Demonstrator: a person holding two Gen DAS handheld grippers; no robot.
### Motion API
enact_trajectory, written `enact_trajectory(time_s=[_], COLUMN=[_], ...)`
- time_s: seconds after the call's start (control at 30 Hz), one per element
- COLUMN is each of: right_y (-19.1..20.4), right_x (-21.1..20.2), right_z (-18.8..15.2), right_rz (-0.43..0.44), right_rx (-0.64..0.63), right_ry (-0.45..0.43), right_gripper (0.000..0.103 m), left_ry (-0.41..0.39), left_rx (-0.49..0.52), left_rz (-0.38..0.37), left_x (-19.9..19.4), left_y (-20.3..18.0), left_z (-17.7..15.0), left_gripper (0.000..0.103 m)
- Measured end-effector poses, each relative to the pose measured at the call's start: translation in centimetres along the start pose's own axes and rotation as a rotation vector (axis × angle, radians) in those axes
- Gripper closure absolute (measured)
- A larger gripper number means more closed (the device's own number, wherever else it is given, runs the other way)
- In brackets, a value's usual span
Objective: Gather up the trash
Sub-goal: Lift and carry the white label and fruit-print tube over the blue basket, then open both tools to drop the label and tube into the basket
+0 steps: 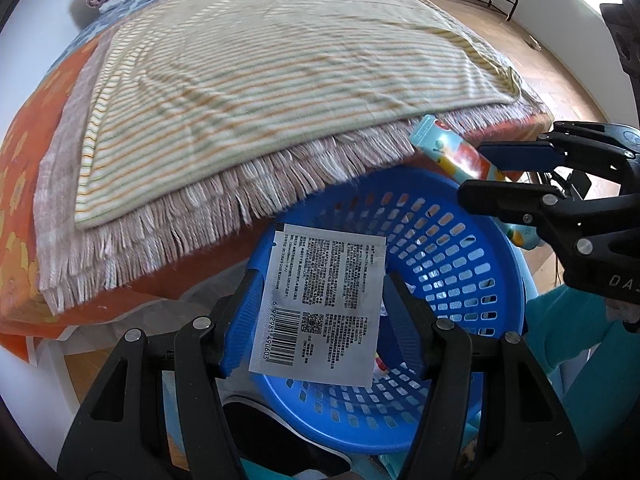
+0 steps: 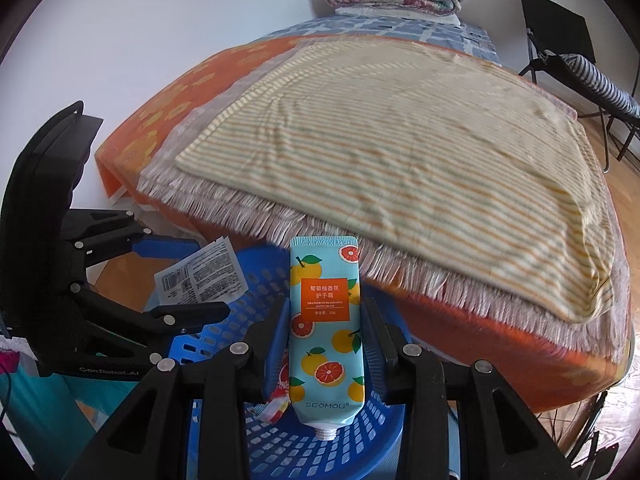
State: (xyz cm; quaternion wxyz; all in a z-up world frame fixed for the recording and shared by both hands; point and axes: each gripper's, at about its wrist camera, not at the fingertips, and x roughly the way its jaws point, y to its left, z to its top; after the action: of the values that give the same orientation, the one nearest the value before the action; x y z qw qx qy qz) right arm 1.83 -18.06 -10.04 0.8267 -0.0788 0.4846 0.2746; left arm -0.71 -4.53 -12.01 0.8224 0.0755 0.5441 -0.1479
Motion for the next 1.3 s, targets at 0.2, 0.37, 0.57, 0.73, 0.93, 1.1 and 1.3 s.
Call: enact_trajectory(time_s=[0.2, 0.37, 0.57, 0.73, 0.93, 1.1, 1.3], right_y=[0.2, 0.2, 0.0, -0.2, -0.4, -0.6, -1.0], right_x=[0.8, 1.0, 1.2, 1.5, 1.7, 1.7, 1.6], right_z=[-0.7, -1.0, -1.0, -1.1, -1.1, -0.9, -0.8], right_rz=[0.010, 0.011, 0.008, 0.009, 0.010, 0.010, 0.002], right_rx=[0.004, 0.006, 0.014, 0.021, 0.030, 0.039, 0.054], right_ry=[0.026, 0.034, 0.045, 0.057, 0.061, 0.059, 0.053], right_gripper=[0.066, 0.066, 0.066, 0.066, 0.066, 0.066, 0.056], left_ry=[0.016, 0.020, 0.035, 0.050, 0.051, 0.051, 0.046], left_rx=[0.003, 0.008, 0.014, 0.019, 0.007, -0.009, -0.018], left_rz=[-0.011, -0.017, -0.023, -0.021, -0.019, -0.019, -0.022], left_x=[0.6, 0.8, 1.3, 1.9, 2.1, 2.1, 1.8], left_y=[-0.4, -0.6, -0.7, -0.9, -0.7, -0.3, -0.1], left_z=[-0.5, -0.6, -0.4, -0.4, -0.4, -0.4, -0.3], left_gripper=[0.039, 0.039, 0.039, 0.039, 0.030, 0.030, 0.030])
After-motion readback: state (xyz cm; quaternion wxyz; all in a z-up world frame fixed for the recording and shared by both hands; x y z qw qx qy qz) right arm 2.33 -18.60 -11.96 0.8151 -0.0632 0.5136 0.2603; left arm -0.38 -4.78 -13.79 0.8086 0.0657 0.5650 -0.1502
